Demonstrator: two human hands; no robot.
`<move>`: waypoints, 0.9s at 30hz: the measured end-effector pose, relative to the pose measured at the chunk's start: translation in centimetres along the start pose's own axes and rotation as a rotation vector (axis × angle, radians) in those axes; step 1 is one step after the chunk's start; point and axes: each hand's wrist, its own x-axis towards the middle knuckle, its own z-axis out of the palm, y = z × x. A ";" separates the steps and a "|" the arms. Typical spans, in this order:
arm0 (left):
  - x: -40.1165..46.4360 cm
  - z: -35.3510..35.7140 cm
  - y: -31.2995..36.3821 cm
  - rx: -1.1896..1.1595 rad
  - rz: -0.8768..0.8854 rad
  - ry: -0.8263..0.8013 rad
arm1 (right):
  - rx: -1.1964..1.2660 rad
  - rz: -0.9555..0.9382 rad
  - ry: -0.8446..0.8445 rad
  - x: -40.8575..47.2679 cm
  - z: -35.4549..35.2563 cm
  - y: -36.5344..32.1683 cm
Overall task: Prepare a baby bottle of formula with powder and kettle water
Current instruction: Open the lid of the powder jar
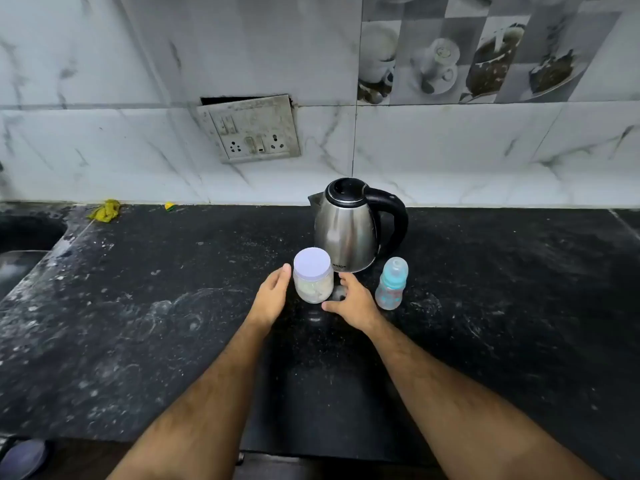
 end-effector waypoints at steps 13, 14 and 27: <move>1.0 0.2 0.4 -0.046 0.014 -0.209 | 0.097 -0.014 0.068 1.1 1.2 -1.4; 0.9 -0.1 0.3 -0.020 0.024 -0.222 | 0.105 -0.027 0.062 0.8 1.2 -1.3; -0.2 -1.7 -0.9 0.227 0.134 -0.247 | 0.291 -0.043 -0.027 -4.1 1.7 -0.5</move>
